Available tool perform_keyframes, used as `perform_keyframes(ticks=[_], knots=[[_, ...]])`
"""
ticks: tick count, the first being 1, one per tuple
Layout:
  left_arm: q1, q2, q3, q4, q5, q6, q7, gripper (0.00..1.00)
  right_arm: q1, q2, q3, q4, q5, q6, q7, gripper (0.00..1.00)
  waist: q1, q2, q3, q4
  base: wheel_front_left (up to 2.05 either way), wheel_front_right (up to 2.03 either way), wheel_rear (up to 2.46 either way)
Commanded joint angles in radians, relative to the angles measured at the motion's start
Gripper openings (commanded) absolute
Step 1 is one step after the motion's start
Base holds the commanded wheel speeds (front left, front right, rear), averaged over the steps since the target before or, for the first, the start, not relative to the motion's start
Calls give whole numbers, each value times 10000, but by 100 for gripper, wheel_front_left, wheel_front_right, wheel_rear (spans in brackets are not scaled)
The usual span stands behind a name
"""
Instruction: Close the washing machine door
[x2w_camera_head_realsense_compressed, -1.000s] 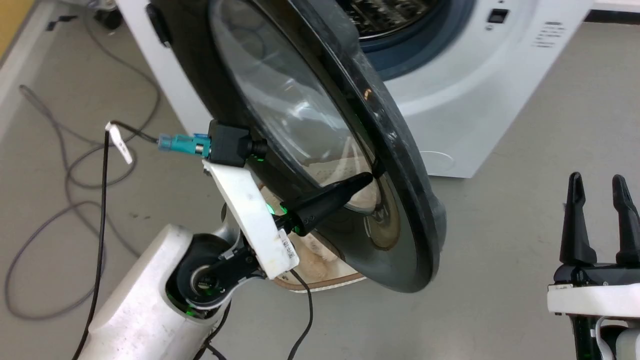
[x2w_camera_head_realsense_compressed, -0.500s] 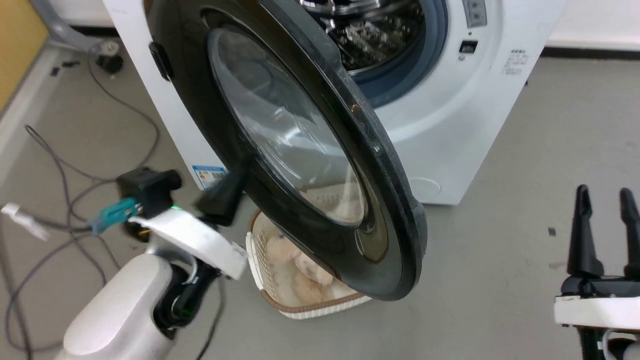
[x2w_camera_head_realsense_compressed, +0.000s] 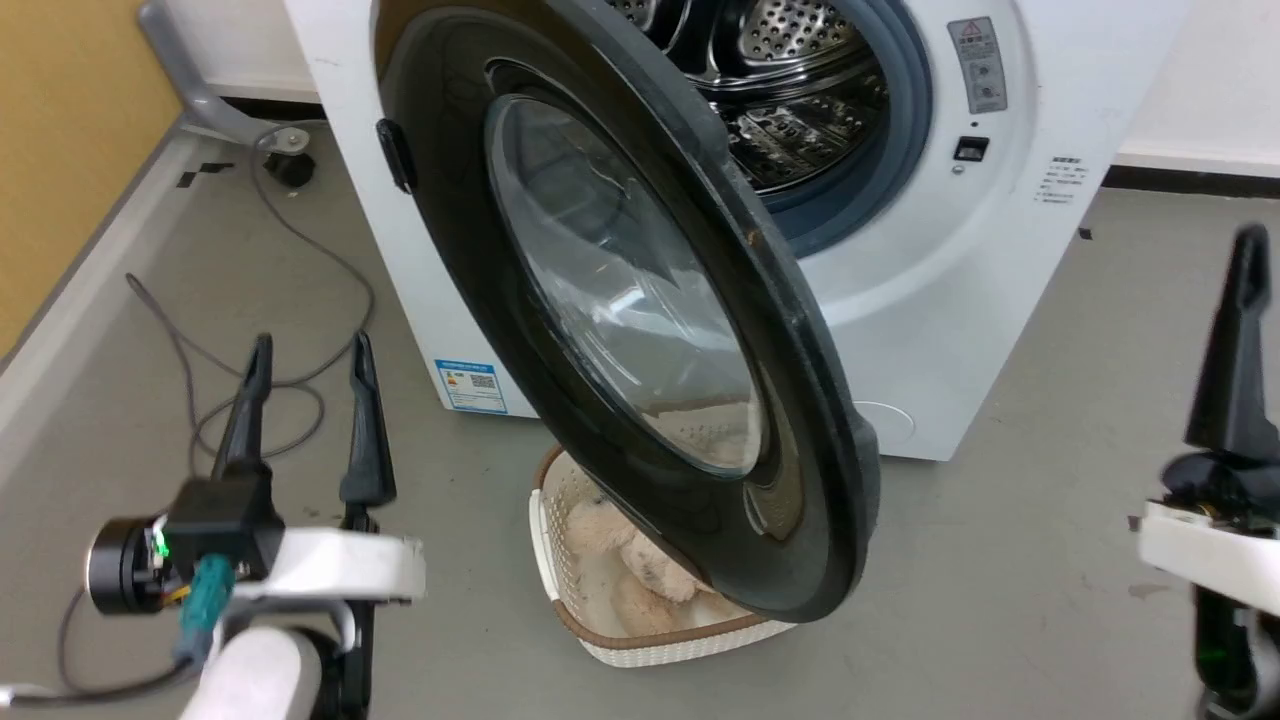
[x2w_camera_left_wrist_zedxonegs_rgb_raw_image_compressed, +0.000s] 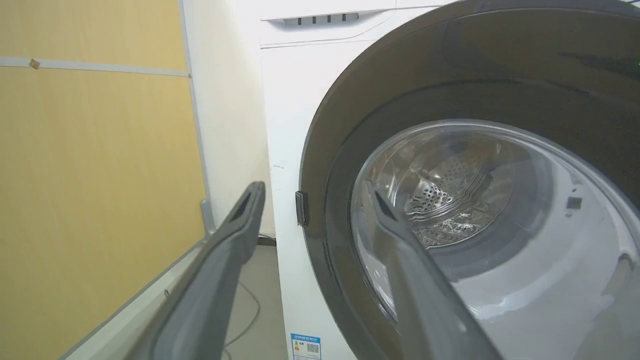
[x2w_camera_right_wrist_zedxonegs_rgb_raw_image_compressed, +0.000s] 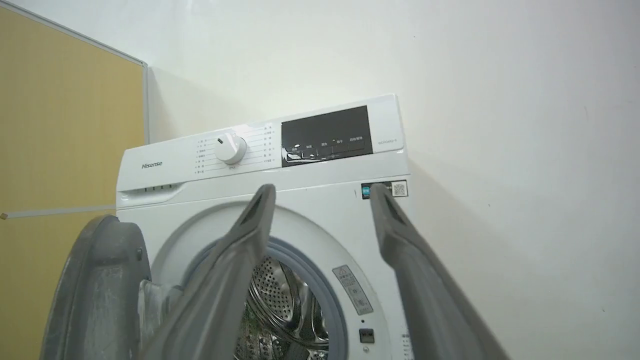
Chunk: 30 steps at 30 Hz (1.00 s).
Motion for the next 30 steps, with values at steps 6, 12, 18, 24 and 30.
perform_keyframes(ticks=[6,12,18,24,30], knots=[[1016,-565,707,-365,842,-279,-42,100,-624,-1,1520,-836,-289,8,-46,0,1,-1,30,274,0,0,0],[1450,-1114,1292,-204,1279,-775,-42,100,-939,-541,3057,-1247,-109,8,-46,0,1,-1,95,470,0,0,0],[1563,-1598,1769,-69,1650,-1269,-43,100,-840,-1375,4818,-1096,-166,8,-46,0,1,-1,137,564,0,0,0],[1582,-2022,2174,-57,1957,-1651,-43,100,-315,-1966,6035,-357,-436,8,-46,0,1,-1,261,545,0,0,0],[1507,-2347,2505,-89,2219,-1960,-43,100,145,-2401,6343,682,-893,8,-46,0,1,-1,533,480,0,0,0]])
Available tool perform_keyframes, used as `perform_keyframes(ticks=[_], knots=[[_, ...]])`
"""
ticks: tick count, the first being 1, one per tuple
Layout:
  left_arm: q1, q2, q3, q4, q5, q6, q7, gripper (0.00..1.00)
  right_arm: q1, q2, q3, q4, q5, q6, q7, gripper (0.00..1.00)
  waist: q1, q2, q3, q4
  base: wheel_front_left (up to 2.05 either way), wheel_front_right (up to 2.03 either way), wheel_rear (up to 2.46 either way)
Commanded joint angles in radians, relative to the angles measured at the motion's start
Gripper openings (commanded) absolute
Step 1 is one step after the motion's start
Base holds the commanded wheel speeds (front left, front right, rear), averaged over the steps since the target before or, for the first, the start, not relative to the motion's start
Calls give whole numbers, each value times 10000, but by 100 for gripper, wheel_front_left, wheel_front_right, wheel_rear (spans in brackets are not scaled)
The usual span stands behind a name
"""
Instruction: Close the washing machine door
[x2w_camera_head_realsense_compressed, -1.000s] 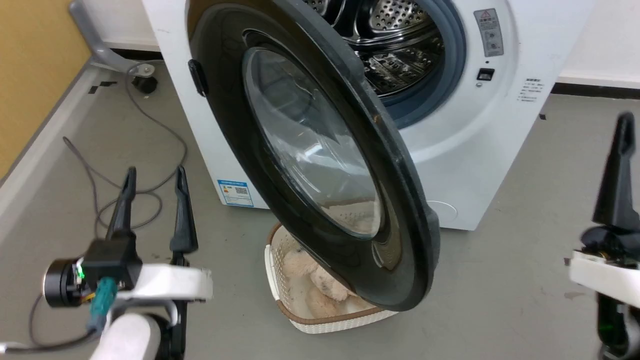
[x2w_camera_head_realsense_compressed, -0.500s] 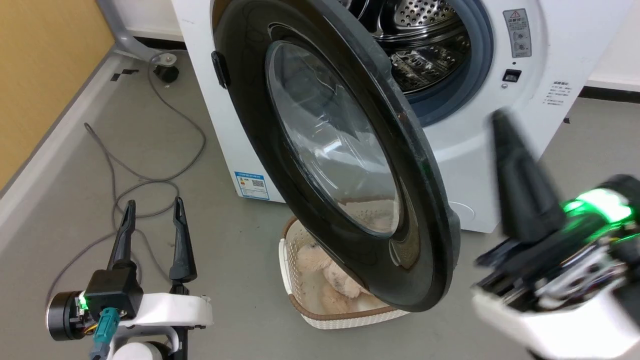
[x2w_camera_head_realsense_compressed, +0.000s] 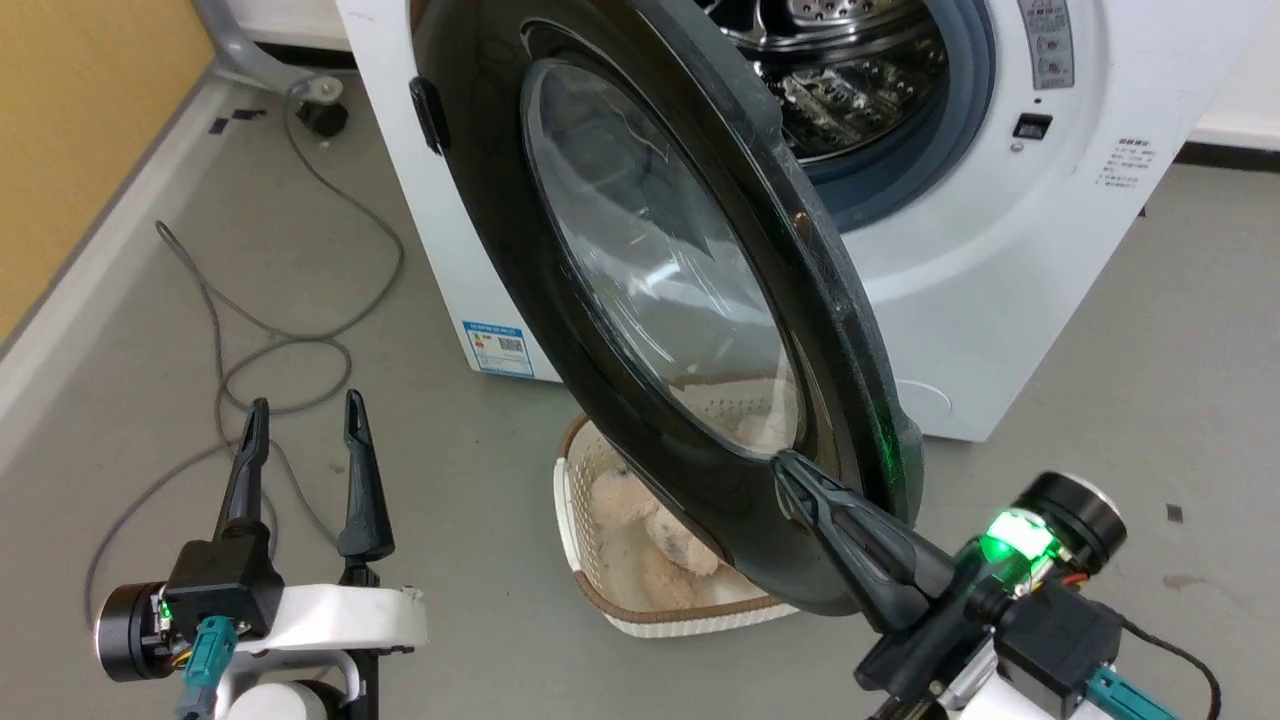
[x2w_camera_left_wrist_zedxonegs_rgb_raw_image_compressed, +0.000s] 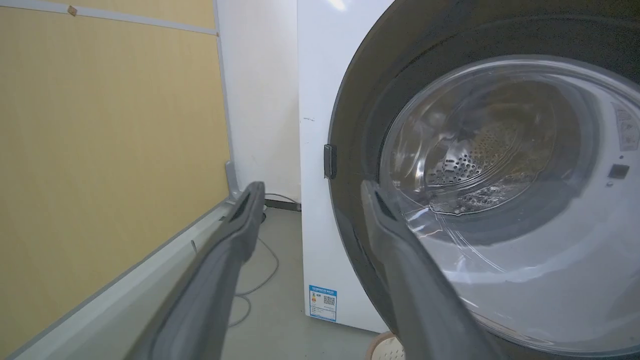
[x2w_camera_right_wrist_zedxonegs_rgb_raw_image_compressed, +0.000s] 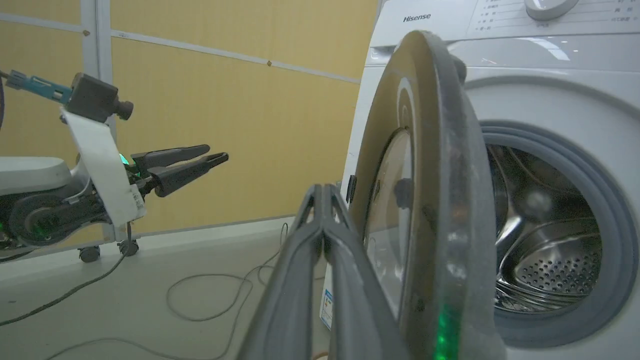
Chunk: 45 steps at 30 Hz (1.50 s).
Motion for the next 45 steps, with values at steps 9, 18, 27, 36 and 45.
perform_keyframes(ticks=[9,18,27,36,45], knots=[[-101,-352,422,-71,373,-398,-43,100,404,-107,-909,895,-121,6,-46,0,0,0,528,-213,0,0,0],[-478,-555,458,-7,599,-658,-43,100,-127,-22,-2279,1486,-317,6,-46,0,0,0,1178,-406,0,0,0],[-1195,-670,340,-49,709,-858,-43,100,-1440,123,-3600,2252,-574,6,-46,0,0,0,2091,-275,0,0,0],[-1847,-719,204,-162,773,-923,-43,100,-3070,84,-4750,3082,-805,6,-46,0,0,0,3227,-216,0,0,0],[-2398,-738,-70,-207,613,-839,-43,100,-4554,-135,-5519,3911,-1053,6,-46,0,0,0,4131,-69,0,0,0]])
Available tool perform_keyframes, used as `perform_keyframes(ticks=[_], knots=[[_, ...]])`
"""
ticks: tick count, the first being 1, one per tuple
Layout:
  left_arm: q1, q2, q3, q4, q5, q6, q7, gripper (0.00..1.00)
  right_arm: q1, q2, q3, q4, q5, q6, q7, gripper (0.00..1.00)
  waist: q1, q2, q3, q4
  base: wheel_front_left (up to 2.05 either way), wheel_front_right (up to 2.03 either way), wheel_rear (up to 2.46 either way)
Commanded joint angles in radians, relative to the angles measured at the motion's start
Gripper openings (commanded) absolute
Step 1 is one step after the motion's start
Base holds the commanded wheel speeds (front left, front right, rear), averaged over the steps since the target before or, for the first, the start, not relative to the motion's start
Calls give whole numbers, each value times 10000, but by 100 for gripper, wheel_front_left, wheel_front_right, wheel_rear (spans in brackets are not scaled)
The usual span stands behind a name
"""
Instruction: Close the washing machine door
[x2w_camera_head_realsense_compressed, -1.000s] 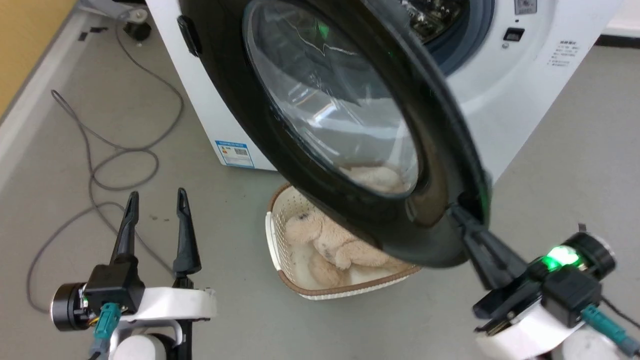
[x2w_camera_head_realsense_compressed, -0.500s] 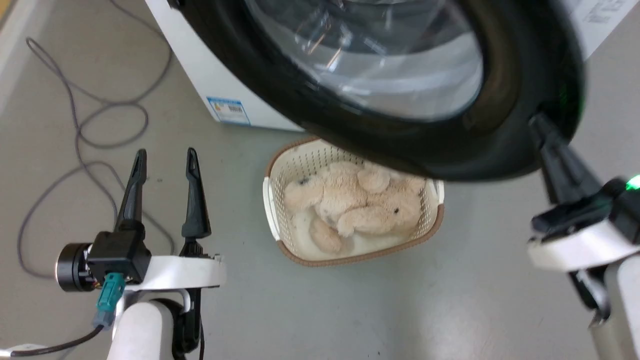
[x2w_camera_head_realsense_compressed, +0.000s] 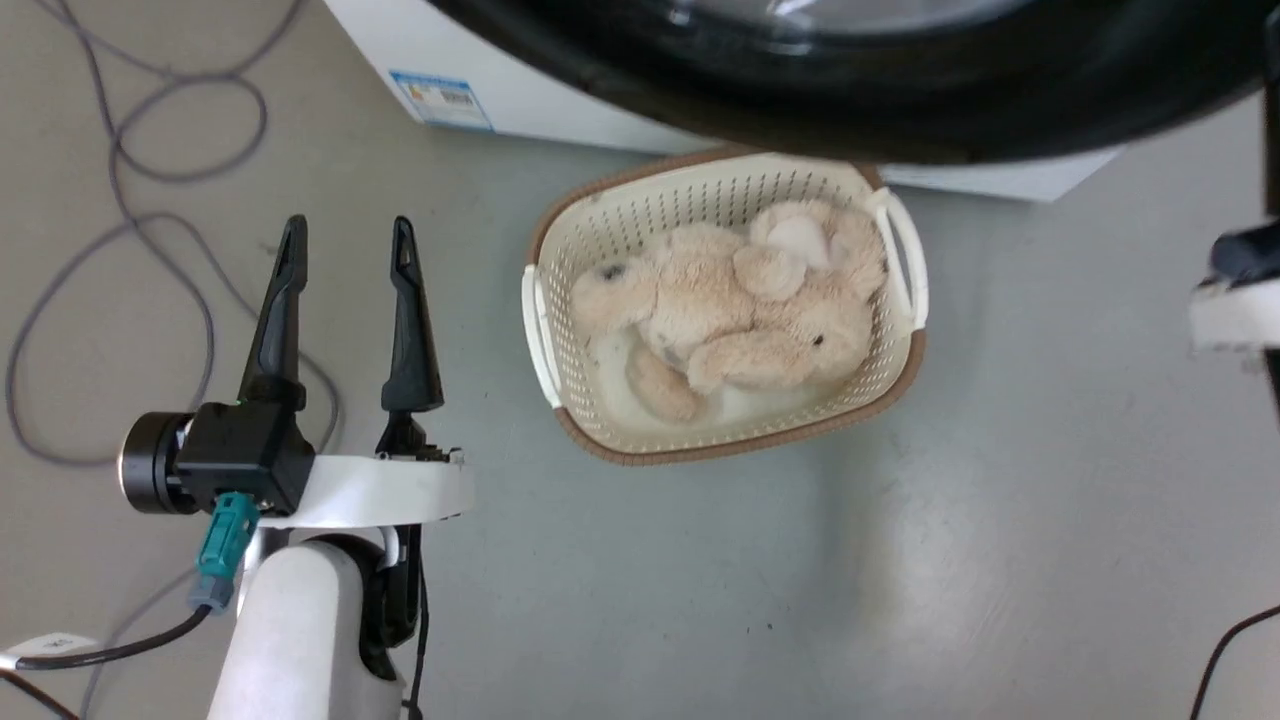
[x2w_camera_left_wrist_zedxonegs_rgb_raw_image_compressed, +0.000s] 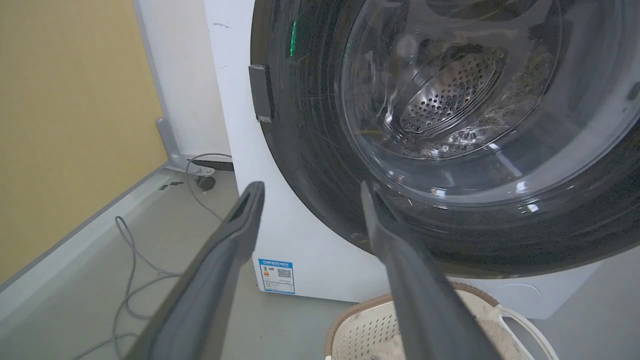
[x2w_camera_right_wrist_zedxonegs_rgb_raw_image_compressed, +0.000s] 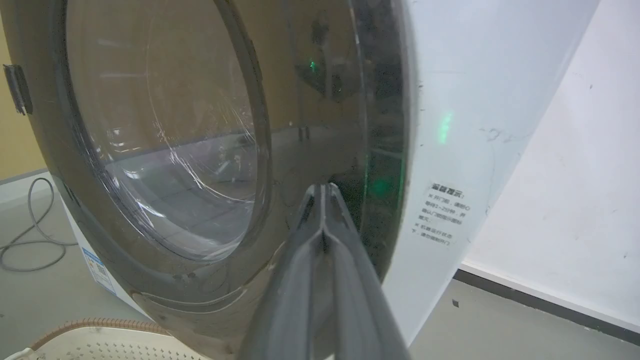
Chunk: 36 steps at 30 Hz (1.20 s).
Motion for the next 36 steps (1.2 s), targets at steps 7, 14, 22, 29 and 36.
perform_keyframes(ticks=[7,14,22,29,36], knots=[[-358,-3,-220,-20,-233,143,-43,100,-1104,-97,-489,845,-355,-15,-46,0,-1,0,511,222,0,0,0],[-402,-4,-258,-25,-310,234,-43,100,-1678,-60,-1048,1529,-688,-15,-46,0,-1,0,553,331,0,0,0],[-319,-4,-262,36,-405,342,-43,100,-1712,149,-1361,1850,-939,-15,-46,0,-1,0,313,301,0,0,0],[179,-4,-46,267,-375,366,-43,100,-969,595,-2178,1572,-1150,-15,-46,0,-1,0,-693,67,0,0,0],[984,-4,326,609,-220,271,-43,100,225,1284,-2773,176,-1056,-15,-46,0,-1,0,-2043,-332,0,0,0]])
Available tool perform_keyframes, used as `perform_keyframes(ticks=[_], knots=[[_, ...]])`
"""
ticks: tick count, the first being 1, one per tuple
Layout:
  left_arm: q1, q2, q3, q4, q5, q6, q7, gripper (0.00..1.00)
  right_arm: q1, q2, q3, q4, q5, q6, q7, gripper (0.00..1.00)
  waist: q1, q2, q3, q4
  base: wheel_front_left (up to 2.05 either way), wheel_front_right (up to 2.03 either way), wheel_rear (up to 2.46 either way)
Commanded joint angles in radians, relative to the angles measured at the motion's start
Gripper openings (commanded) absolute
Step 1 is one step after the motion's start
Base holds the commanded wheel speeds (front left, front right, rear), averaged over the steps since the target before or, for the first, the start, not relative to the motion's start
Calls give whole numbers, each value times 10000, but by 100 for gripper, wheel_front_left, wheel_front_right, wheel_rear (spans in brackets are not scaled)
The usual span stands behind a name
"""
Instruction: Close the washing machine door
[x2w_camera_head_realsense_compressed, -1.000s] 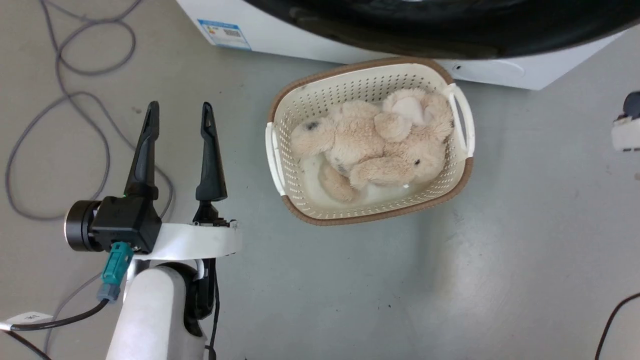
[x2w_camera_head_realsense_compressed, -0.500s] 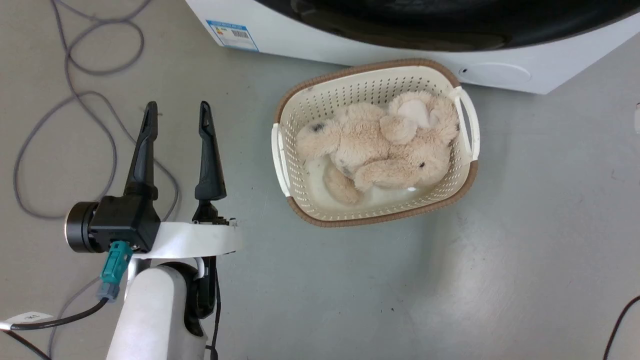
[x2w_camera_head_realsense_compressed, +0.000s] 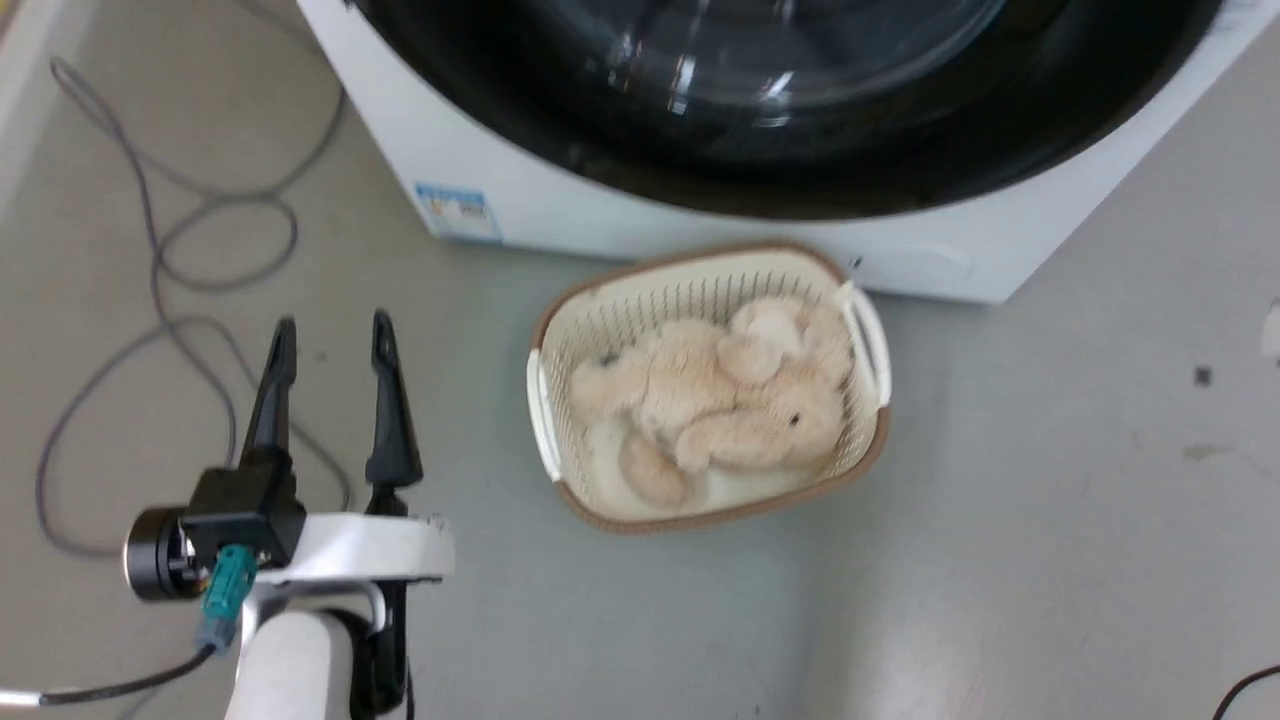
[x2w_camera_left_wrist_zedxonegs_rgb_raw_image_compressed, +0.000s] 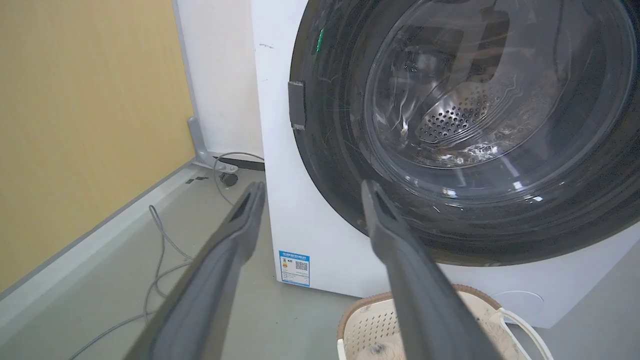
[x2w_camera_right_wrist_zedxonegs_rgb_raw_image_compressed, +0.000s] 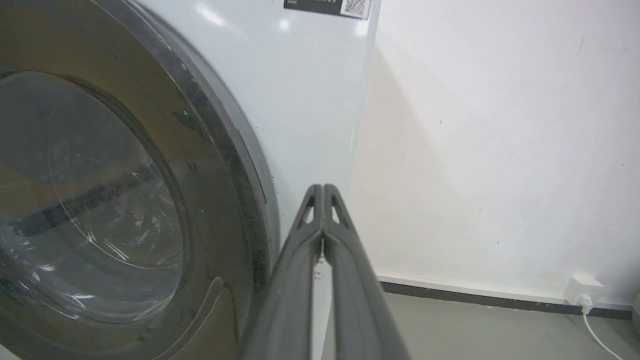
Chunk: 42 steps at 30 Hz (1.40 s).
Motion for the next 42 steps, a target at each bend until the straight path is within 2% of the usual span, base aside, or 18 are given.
perform_keyframes(ticks=[1,7,11,12,13,14,22,37,38,42], knots=[[225,9,69,74,95,-28,-43,100,409,77,120,-362,-57,-9,-46,0,0,-1,-726,-311,0,0,0],[883,9,227,343,209,-50,-44,100,1771,479,916,-1478,42,-9,-46,0,0,-1,-1719,-576,0,0,0],[1342,9,372,435,246,-50,-44,100,2652,713,1539,-1553,217,-9,-46,0,0,-1,-2282,-790,0,0,0],[1454,9,394,460,248,-46,-44,100,2869,790,1654,-1489,298,-9,-46,19,0,-1,-2419,-842,0,0,0],[1569,9,404,492,248,-36,-44,100,3100,861,1807,-1404,374,-9,-46,49,0,-1,-2565,-894,0,0,0],[1675,9,408,521,243,-31,-44,100,3320,918,1924,-1352,402,-9,-46,100,0,-1,-2692,-940,0,0,0],[2446,9,442,590,171,-7,-44,100,4787,1190,2410,-946,789,-9,-46,100,0,-1,-3530,-1284,0,0,0],[2883,9,446,383,237,-130,-44,100,6077,1215,2455,-1162,1580,-9,-46,100,0,-1,-3830,-1441,0,0,0],[2787,-8,424,398,204,-116,10,0,5954,1175,2475,-1119,1485,0,4,0,0,-1,-3829,-1445,0,0,0],[2781,-8,411,397,212,-123,40,0,5954,1174,2490,-1119,1446,0,31,0,0,-1,-3828,-1437,0,0,0]])
